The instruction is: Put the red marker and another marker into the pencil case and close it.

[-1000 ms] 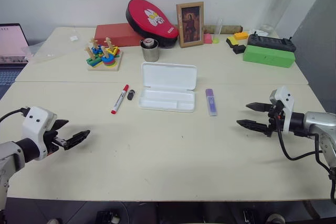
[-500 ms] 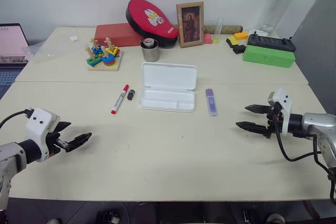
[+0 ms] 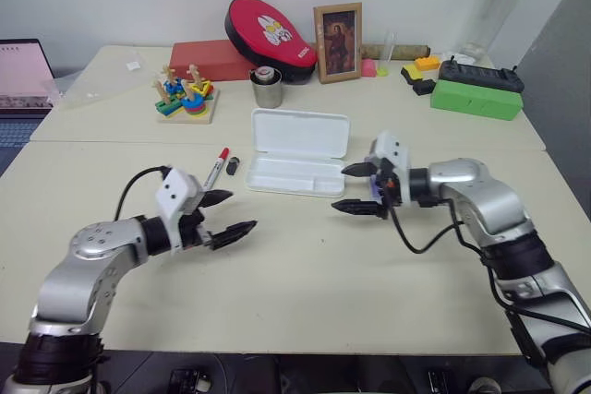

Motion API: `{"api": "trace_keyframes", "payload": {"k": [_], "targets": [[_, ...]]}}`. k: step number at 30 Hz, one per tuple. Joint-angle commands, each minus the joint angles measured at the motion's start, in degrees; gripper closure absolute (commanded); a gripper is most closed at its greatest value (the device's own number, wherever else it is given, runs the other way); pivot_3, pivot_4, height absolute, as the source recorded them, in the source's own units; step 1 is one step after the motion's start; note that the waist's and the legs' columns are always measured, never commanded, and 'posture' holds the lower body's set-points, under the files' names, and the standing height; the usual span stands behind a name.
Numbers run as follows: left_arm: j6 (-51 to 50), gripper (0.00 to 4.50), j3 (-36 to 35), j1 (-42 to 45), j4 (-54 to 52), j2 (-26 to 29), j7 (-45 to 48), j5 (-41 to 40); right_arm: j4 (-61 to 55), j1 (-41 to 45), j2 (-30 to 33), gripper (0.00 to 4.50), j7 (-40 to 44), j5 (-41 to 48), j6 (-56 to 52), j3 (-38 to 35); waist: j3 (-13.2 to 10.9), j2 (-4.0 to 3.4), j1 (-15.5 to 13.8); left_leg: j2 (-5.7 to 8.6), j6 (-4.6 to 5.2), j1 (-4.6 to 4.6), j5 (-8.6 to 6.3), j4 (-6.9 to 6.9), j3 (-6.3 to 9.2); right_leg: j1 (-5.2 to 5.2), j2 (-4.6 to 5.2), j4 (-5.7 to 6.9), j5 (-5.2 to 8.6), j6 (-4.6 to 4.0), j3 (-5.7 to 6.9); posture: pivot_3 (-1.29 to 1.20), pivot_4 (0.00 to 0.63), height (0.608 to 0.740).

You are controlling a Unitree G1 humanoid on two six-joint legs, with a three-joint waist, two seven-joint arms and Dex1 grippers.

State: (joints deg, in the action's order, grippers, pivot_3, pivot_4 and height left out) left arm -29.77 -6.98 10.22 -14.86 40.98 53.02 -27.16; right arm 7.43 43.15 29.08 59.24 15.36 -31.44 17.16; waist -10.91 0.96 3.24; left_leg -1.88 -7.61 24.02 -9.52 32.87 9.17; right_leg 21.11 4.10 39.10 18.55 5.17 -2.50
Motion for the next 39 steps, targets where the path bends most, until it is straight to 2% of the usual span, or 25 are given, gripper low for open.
{"api": "trace_keyframes", "payload": {"k": [1,8,11,19,24,28,34,39], "targets": [[-0.2,0.0,1.5,3.6,-3.1,-2.3,-0.7,-2.2,6.2,3.4,-2.5,0.07,0.3,-4.7,4.6,3.0,0.0,0.0,0.0,0.0,0.0,0.0,0.0,0.0,0.01,0.0,0.0,0.0,0.0,0.0,0.01,0.0,0.15,0.74],[-0.4,0.0,2.6,4.2,-5.3,-3.7,-2.5,-2.2,15.1,5.6,-6.2,0.07,1.6,-10.2,7.0,7.0,0.0,0.0,0.3,0.0,-0.02,-0.01,0.01,-0.01,0.01,0.02,0.0,0.02,0.0,0.0,0.01,0.0,0.15,0.74],[0.8,0.0,2.7,4.5,-4.9,-4.0,-4.0,-0.5,20.3,7.1,-8.3,0.5,-0.3,-13.4,9.3,8.0,0.0,0.0,0.5,0.0,-0.01,-0.08,0.01,0.0,0.01,0.0,0.0,0.14,0.0,-0.01,0.0,0.0,0.15,0.74],[1.1,0.0,2.5,5.4,-4.9,-4.4,-5.2,-0.6,24.2,9.1,-10.7,2.33,0.4,-15.8,12.4,7.3,0.0,0.01,0.2,0.0,0.0,-0.1,0.01,0.05,0.02,-0.01,0.0,0.24,0.0,-0.01,0.0,0.0,0.15,0.74],[1.2,0.0,2.2,6.1,-4.8,-4.6,-5.6,-0.9,22.3,8.8,-10.3,3.38,1.1,-15.9,13.7,6.4,0.0,0.01,0.2,0.0,0.0,-0.11,0.01,0.05,0.02,0.01,0.0,0.3,0.0,-0.01,0.0,0.0,0.15,0.74],[1.0,0.0,2.2,6.2,-4.9,-4.1,-5.8,-0.4,18.8,7.5,-9.6,4.45,1.6,-16.0,14.5,5.7,0.0,0.0,0.2,0.0,0.0,-0.1,0.01,0.04,0.02,0.03,0.0,0.3,0.0,-0.01,0.0,0.0,0.15,0.74],[-0.7,0.0,0.7,3.6,-7.4,-2.8,-5.9,-2.0,5.3,2.8,-6.9,4.45,4.0,-13.3,13.7,3.9,0.0,0.0,0.2,0.0,0.0,-0.08,0.0,0.03,0.02,0.05,0.0,0.31,0.0,-0.01,0.0,0.0,0.15,0.74],[-3.1,0.0,-2.5,-2.3,-11.7,0.4,-5.0,-4.3,-9.1,-4.8,-2.1,4.45,6.7,-12.7,11.7,6.0,0.0,0.0,0.2,0.0,0.01,-0.08,0.0,0.0,0.02,0.06,0.0,0.3,0.01,-0.02,-0.01,0.0,0.15,0.74]]}}
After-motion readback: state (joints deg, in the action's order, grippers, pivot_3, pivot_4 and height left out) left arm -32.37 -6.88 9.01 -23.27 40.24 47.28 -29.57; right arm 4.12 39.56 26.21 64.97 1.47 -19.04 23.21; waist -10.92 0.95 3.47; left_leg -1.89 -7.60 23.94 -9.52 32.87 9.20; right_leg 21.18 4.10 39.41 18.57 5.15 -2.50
